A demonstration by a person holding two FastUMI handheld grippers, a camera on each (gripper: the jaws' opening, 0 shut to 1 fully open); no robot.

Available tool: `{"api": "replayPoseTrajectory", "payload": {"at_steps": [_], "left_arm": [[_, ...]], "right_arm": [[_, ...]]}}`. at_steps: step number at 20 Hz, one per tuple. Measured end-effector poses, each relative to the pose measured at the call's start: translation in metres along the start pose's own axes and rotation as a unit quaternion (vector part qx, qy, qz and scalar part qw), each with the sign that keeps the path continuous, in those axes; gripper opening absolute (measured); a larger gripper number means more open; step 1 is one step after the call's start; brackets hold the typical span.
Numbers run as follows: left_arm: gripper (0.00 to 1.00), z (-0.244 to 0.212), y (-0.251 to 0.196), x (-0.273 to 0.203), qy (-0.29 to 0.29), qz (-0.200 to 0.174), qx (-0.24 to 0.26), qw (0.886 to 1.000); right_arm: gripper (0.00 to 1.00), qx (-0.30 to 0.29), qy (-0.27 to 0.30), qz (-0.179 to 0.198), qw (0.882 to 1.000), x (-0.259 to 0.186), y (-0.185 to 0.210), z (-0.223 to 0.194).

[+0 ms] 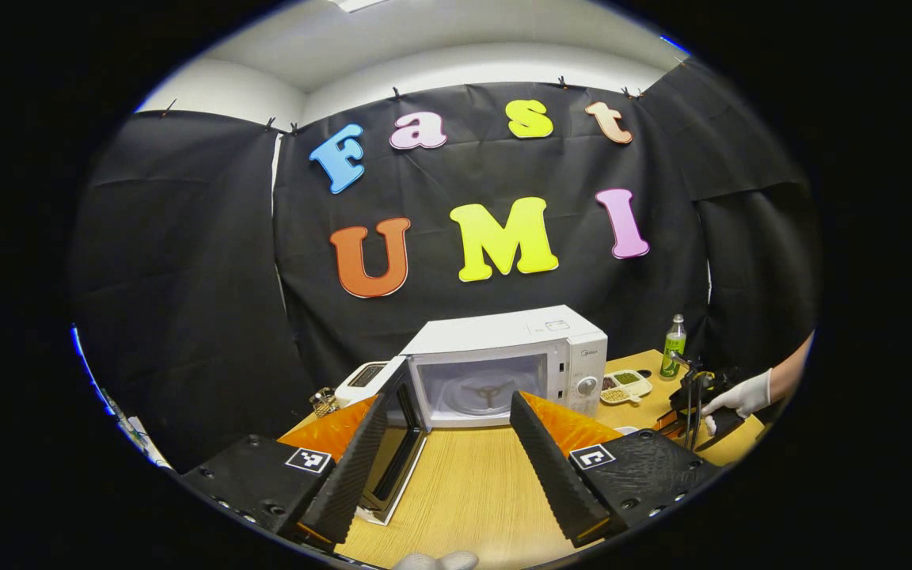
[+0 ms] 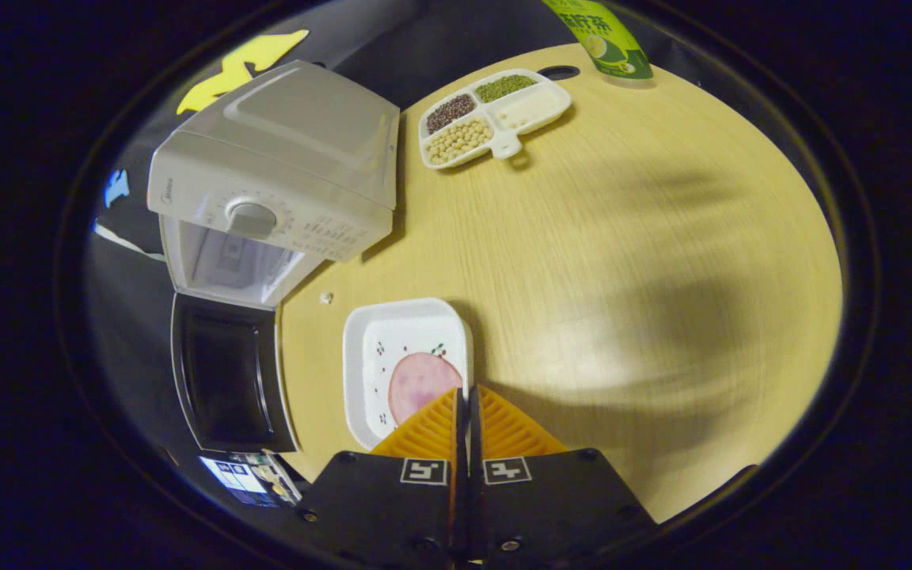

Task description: Open the microwave oven with the left hand, put the food in, and close the microwave oven.

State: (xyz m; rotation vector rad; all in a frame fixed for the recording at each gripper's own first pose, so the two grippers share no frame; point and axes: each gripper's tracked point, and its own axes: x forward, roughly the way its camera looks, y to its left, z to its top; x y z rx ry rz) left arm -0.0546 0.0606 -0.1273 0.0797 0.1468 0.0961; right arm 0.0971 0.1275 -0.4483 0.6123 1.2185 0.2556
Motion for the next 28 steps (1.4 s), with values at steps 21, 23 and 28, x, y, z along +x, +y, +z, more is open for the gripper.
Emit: {"api": "replayPoseTrajectory", "payload": {"at_steps": [21,23,28], "left_arm": [[0.94,-0.042,0.048,-0.017,0.046,-0.003,0.001,0.999],[0.94,-0.046,0.061,-0.02,0.045,-0.003,0.007,0.999],[0.94,-0.064,0.087,-0.018,0.052,0.002,0.01,0.999]], "right_arm": [[0.04,0.138,-0.197,0.171,0.956,-0.006,0.207,-0.025],[0.03,0.14,-0.215,0.184,0.949,0.009,0.226,-0.028],[0.03,0.184,-0.266,0.181,0.929,0.042,0.251,-0.017]]}}
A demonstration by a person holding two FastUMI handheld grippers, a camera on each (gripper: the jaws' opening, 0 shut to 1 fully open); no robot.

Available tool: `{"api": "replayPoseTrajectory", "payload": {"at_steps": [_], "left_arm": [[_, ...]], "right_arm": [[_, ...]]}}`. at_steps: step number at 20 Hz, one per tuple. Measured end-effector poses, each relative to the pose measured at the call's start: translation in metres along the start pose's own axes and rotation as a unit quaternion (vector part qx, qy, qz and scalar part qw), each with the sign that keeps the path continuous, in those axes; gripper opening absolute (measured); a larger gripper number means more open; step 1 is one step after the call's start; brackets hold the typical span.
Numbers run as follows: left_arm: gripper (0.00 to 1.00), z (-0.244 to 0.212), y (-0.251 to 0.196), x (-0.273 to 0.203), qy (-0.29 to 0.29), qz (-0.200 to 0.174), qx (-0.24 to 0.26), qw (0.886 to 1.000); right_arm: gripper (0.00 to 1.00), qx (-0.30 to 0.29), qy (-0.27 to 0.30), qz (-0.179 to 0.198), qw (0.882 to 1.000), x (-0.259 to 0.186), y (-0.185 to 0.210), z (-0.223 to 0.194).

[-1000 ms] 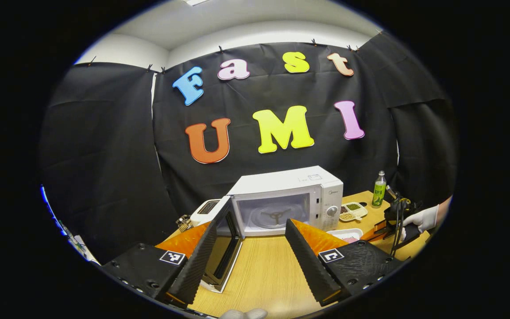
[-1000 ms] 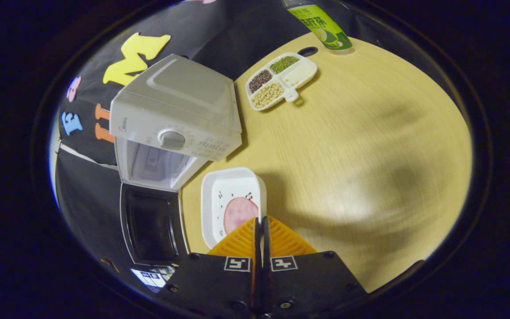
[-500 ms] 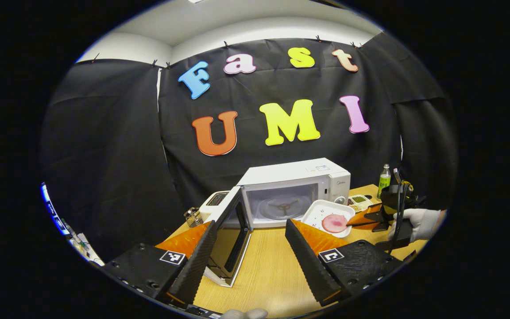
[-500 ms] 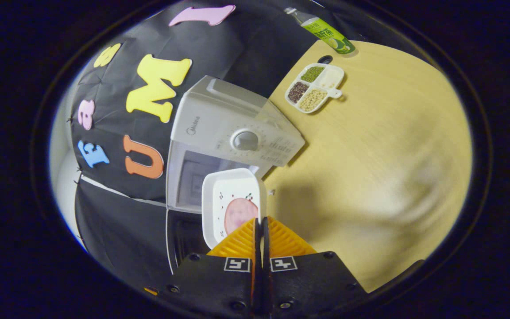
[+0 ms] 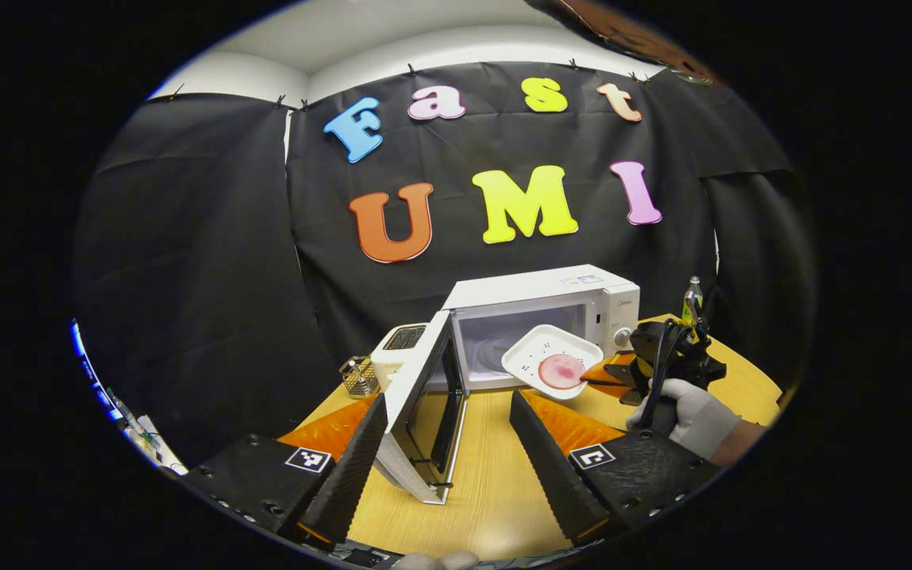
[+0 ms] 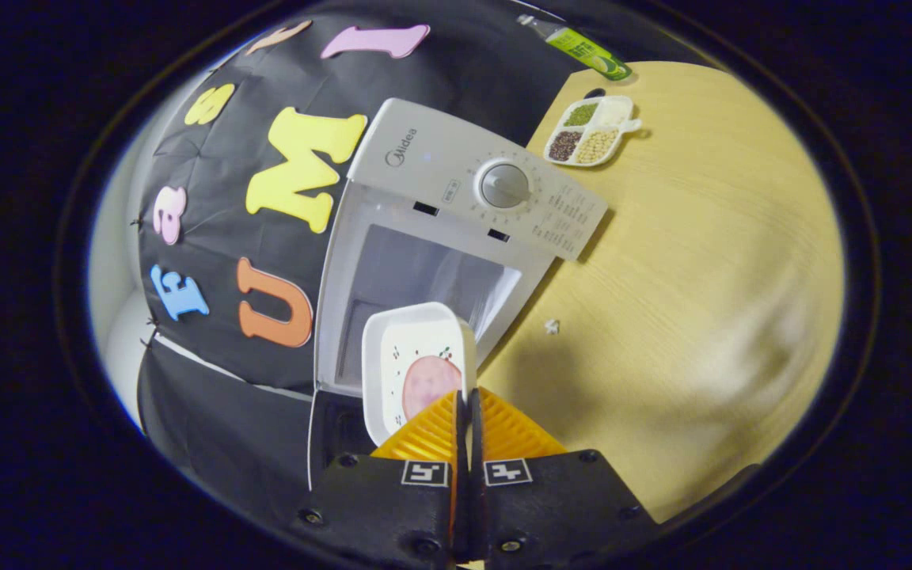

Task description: Open the microwave oven with the left hand, put the food in, and close the microwave oven.

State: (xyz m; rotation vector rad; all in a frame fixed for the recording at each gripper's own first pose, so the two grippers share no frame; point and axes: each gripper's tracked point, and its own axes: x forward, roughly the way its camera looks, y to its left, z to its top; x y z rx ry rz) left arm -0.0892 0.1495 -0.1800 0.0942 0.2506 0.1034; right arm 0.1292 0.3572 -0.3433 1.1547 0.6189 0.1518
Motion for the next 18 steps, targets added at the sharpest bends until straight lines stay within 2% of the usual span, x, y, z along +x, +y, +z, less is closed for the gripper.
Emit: {"api": "replayPoseTrajectory", "payload": {"at_steps": [1,2,4,5,6,8,9,11,12,13,15,16,18], "left_arm": [[0.94,-0.006,0.004,0.002,0.005,0.001,0.0,1.0],[0.94,-0.011,0.008,0.003,0.01,0.0,0.001,1.0],[0.94,-0.017,0.013,0.006,0.016,-0.001,0.002,1.0],[0.94,-0.019,0.016,0.007,0.014,-0.002,0.004,1.0],[0.94,-0.02,0.016,0.009,0.008,-0.008,0.002,1.0],[0.94,-0.023,0.017,0.013,0.007,-0.015,-0.005,1.0],[0.94,-0.025,0.019,0.015,0.005,-0.014,-0.008,1.0],[0.94,-0.029,0.022,0.02,0.007,-0.014,-0.014,1.0],[0.94,-0.03,0.024,0.021,0.008,-0.013,-0.014,1.0],[0.93,-0.031,0.026,0.021,0.007,-0.012,-0.013,1.0],[0.94,-0.034,0.032,0.022,0.008,-0.008,-0.015,1.0],[0.94,-0.034,0.033,0.022,0.008,-0.009,-0.018,1.0],[0.94,-0.037,0.035,0.022,0.013,-0.004,-0.015,1.0]], "right_arm": [[0.0,0.013,-0.016,0.005,1.0,0.007,0.003,0.0],[0.03,0.023,-0.028,0.006,0.999,0.014,0.004,0.0],[0.0,0.039,-0.056,-0.004,0.998,0.034,0.003,0.001],[0.03,0.052,-0.067,-0.009,0.996,0.043,0.002,0.001],[0.0,0.063,-0.072,-0.009,0.995,0.054,0.004,0.0],[0.04,0.087,-0.089,-0.002,0.992,0.071,0.012,0.002],[0.0,0.089,-0.098,0.001,0.991,0.078,0.016,0.001],[0.04,0.085,-0.119,0.004,0.989,0.098,0.022,0.009],[0.0,0.083,-0.126,0.004,0.988,0.108,0.024,0.012],[0.04,0.086,-0.13,0.001,0.988,0.118,0.023,0.015],[0.03,0.092,-0.139,-0.013,0.986,0.135,0.017,0.02],[0.0,0.097,-0.139,-0.021,0.985,0.142,0.013,0.021],[0.04,0.097,-0.142,-0.031,0.985,0.157,0.01,0.023]]}}
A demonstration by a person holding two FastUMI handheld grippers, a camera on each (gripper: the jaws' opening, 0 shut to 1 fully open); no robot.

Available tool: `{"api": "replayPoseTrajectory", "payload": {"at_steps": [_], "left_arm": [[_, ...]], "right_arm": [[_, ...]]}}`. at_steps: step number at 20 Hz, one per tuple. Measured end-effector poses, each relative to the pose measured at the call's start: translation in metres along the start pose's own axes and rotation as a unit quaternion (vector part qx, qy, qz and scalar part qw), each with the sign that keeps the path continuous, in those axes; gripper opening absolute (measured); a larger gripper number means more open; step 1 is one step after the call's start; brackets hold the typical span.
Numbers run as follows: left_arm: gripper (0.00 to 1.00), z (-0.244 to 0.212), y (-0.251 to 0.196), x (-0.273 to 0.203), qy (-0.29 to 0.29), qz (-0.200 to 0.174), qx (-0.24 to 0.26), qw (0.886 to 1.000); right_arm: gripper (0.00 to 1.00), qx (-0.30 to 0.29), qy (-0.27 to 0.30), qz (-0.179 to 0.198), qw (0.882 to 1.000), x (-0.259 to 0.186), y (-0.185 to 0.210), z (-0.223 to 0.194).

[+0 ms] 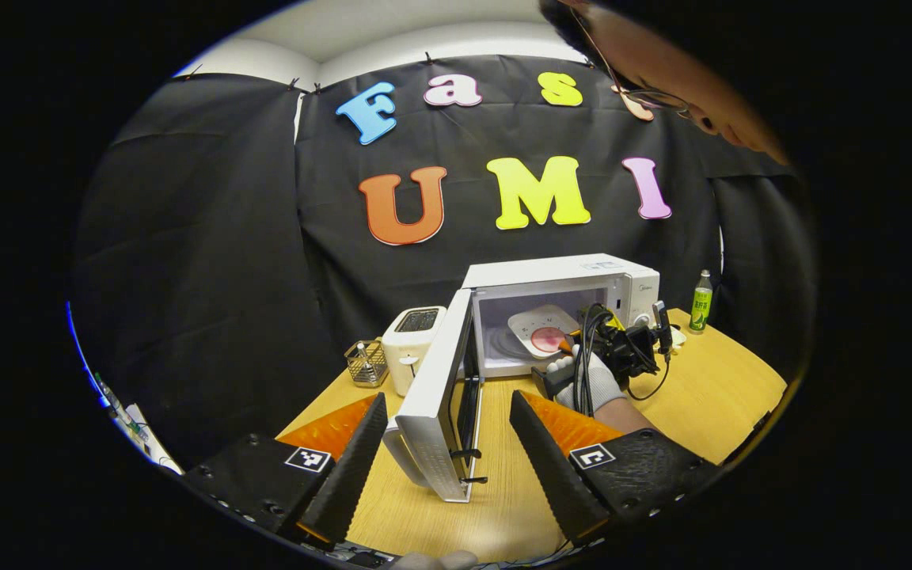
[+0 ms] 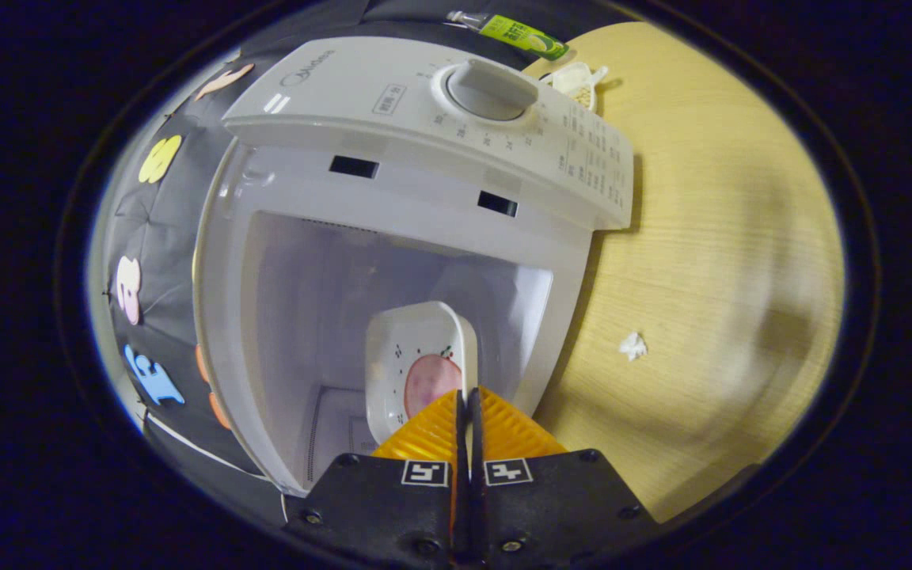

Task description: Open the microwave oven with the left hand, put the food in, and close the microwave oven.

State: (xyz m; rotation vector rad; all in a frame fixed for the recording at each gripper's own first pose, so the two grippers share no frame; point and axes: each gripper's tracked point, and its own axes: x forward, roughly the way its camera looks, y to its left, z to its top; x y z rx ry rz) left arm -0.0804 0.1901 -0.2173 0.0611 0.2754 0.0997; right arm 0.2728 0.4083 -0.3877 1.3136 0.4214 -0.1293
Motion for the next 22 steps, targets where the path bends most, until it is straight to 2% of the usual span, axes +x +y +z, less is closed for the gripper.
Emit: {"api": "replayPoseTrajectory", "payload": {"at_steps": [1,2,9,13,14,15,18,19,20,22], "left_arm": [[0.94,-0.001,0.002,0.001,0.003,0.003,-0.001,1.0],[0.94,-0.003,0.002,0.001,0.006,0.003,-0.002,1.0],[0.94,-0.008,-0.001,0.006,0.011,0.004,-0.005,1.0],[0.94,-0.006,0.0,0.004,0.005,0.003,-0.005,1.0],[0.94,-0.006,0.0,0.004,0.006,0.003,-0.005,1.0],[0.94,-0.006,0.0,0.004,0.006,0.005,-0.005,1.0],[0.94,0.001,0.004,0.001,-0.001,0.011,-0.002,1.0],[0.94,0.003,0.005,0.0,-0.002,0.014,-0.002,1.0],[0.94,0.005,0.007,-0.001,-0.005,0.016,-0.003,1.0],[0.94,0.01,0.011,-0.005,-0.009,0.02,-0.003,1.0]], "right_arm": [[0.0,-0.002,0.0,-0.002,1.0,0.006,0.001,0.0],[0.04,-0.003,-0.003,-0.005,1.0,0.011,0.001,0.0],[0.06,-0.008,-0.011,-0.016,1.0,0.032,0.002,0.0],[0.13,-0.012,-0.018,0.022,1.0,0.025,0.015,0.007],[0.11,-0.012,-0.024,0.044,0.999,0.022,0.023,0.009],[0.33,-0.019,-0.034,0.061,0.997,0.014,0.03,0.014],[0.64,-0.093,-0.057,0.071,0.991,-0.014,0.039,0.027],[0.79,-0.129,-0.067,0.076,0.986,-0.023,0.044,0.033],[0.86,-0.168,-0.079,0.083,0.979,-0.035,0.051,0.038],[0.94,-0.246,-0.084,0.098,0.961,-0.059,0.064,0.042]]}}
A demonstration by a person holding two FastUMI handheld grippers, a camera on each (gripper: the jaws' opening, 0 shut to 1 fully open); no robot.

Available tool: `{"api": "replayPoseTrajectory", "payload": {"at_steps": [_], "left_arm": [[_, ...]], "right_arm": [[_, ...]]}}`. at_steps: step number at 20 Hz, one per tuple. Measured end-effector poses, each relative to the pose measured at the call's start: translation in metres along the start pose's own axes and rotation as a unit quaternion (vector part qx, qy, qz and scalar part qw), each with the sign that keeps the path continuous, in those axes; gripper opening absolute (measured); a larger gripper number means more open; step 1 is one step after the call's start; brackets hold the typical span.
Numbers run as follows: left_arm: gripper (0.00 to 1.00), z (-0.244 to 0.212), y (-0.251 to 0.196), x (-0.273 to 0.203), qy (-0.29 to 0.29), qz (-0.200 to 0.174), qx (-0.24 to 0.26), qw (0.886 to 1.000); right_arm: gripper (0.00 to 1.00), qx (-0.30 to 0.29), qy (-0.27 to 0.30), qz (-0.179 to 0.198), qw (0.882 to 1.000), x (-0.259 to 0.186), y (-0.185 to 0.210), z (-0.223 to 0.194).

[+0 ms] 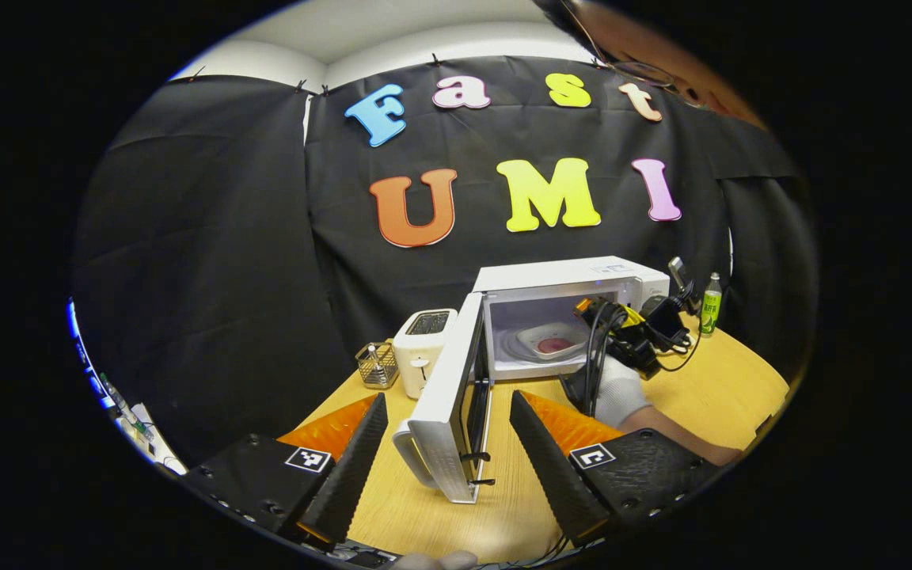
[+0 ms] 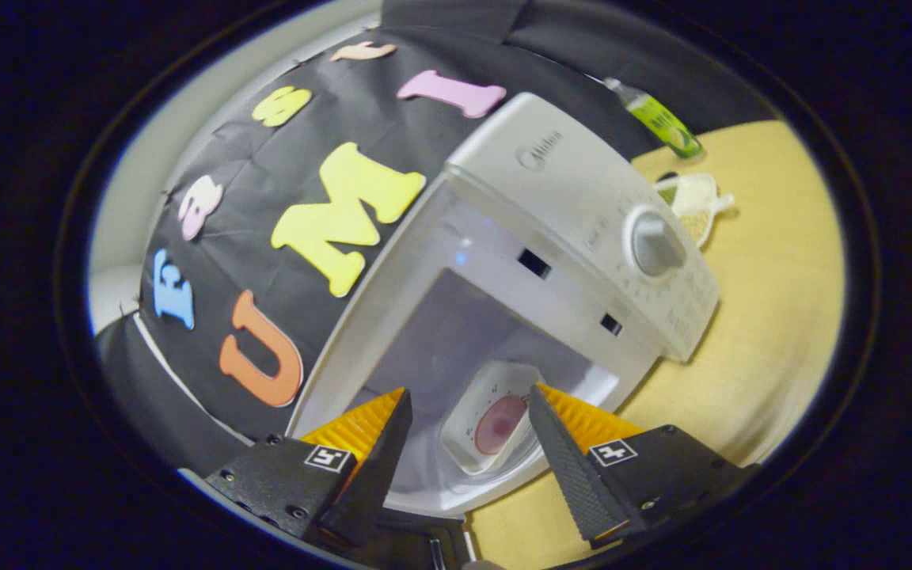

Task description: Open the microwave oven with the left hand, put the food in, and close the microwave oven.

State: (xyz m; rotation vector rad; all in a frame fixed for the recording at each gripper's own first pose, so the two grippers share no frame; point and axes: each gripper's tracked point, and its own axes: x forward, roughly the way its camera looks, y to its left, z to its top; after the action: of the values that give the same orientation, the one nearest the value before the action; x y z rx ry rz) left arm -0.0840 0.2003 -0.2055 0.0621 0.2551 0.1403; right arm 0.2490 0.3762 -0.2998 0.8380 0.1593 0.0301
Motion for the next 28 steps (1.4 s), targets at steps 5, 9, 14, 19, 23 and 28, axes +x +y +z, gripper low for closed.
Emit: {"api": "replayPoseTrajectory", "payload": {"at_steps": [5,9,14,19,23,28], "left_arm": [[0.94,0.015,0.015,-0.009,-0.012,0.011,-0.002,1.0],[0.94,0.025,0.029,-0.011,-0.02,0.02,0.001,1.0],[0.94,0.028,0.047,-0.004,-0.025,0.033,0.007,0.999],[0.94,0.019,0.068,0.009,-0.027,0.051,-0.007,0.998],[0.94,0.005,0.09,0.017,-0.015,0.069,-0.013,0.997],[0.86,-0.016,0.093,0.033,0.0,0.064,-0.021,0.998]], "right_arm": [[1.0,-0.16,0.039,0.035,0.986,-0.053,0.017,0.025],[1.0,-0.273,0.063,0.051,0.959,-0.105,0.018,0.067],[1.0,-0.356,0.06,0.036,0.932,-0.156,0.005,0.136],[1.0,-0.391,0.06,0.022,0.918,-0.197,-0.004,0.19],[1.0,-0.402,0.065,0.013,0.913,-0.232,-0.007,0.207],[1.0,-0.404,0.065,0.002,0.912,-0.261,-0.016,0.221]]}}
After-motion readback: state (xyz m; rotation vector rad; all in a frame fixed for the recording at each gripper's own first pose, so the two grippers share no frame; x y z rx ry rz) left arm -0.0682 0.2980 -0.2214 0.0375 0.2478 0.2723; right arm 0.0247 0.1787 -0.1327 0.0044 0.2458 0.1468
